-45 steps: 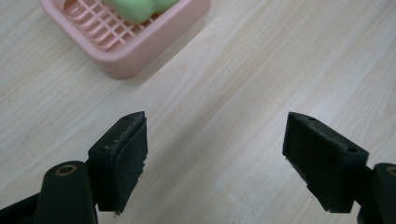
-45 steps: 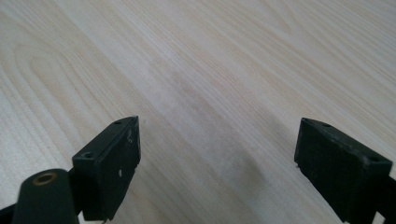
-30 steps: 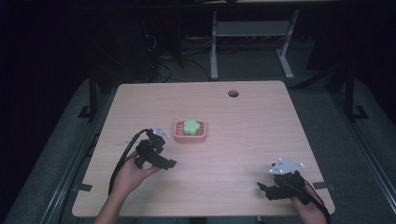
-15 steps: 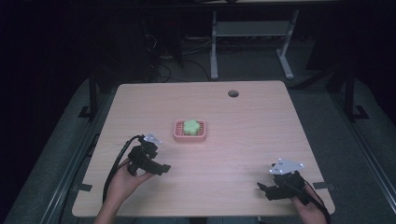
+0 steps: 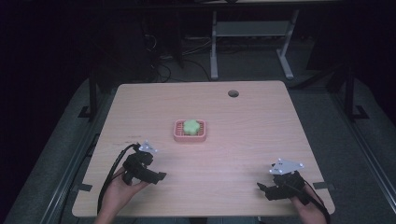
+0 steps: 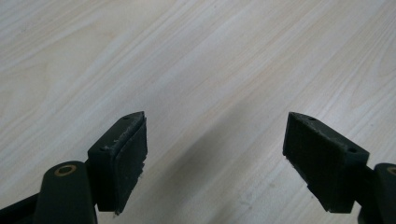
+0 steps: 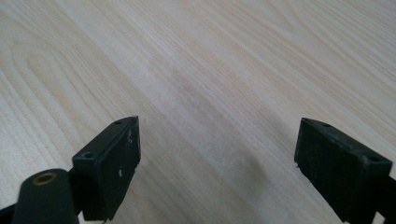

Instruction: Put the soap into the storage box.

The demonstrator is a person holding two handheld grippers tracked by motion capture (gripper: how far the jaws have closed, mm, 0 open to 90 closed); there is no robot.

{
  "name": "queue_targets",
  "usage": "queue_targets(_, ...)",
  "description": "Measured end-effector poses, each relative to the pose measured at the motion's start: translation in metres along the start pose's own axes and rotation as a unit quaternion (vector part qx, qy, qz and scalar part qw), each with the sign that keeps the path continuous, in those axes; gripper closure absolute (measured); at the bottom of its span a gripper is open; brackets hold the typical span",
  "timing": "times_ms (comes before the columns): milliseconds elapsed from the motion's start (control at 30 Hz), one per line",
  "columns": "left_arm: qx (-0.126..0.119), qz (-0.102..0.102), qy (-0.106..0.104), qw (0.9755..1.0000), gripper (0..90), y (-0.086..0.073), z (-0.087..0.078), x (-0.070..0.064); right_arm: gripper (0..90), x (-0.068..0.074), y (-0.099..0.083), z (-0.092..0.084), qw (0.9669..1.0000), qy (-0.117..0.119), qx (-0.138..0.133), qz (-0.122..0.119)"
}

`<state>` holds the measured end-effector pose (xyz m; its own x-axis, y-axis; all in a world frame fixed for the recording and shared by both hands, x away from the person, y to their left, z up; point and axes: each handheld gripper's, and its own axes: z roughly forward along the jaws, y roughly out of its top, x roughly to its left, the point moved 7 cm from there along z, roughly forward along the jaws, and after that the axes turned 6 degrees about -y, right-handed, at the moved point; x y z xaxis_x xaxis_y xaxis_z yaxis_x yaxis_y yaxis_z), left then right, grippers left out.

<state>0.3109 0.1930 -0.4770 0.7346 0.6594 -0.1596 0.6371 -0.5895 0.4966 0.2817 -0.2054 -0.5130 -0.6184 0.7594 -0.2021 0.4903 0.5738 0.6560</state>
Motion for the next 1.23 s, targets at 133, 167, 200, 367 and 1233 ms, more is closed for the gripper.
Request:
queue_targets(133, -0.004, 0.000, 0.000, 1.0000, 21.8, -0.006, 0.000, -0.001, 13.9, 0.000, 0.000, 0.000, 1.0000, 0.000, 0.000, 0.002)
queue_targets(167, -0.006, -0.005, -0.001, 1.0000, 21.8, -0.009, 0.001, -0.002, 13.8, 0.000, 0.000, 0.000, 1.0000, 0.000, 0.000, 0.002)
queue_targets(200, -0.008, -0.007, -0.001, 0.9999, 21.8, -0.010, 0.001, -0.003, 13.8, 0.000, 0.000, 0.000, 1.0000, 0.000, 0.000, 0.002)
queue_targets(367, -0.017, -0.009, -0.003, 0.9998, 21.8, -0.019, 0.003, -0.005, 13.9, 0.000, 0.000, 0.000, 1.0000, -0.001, 0.001, 0.002)
queue_targets(1233, -0.041, -0.012, 0.010, 0.9991, 21.0, -0.040, 0.006, -0.004, 13.9, 0.003, 0.004, -0.003, 0.9998, 0.004, -0.006, -0.016)
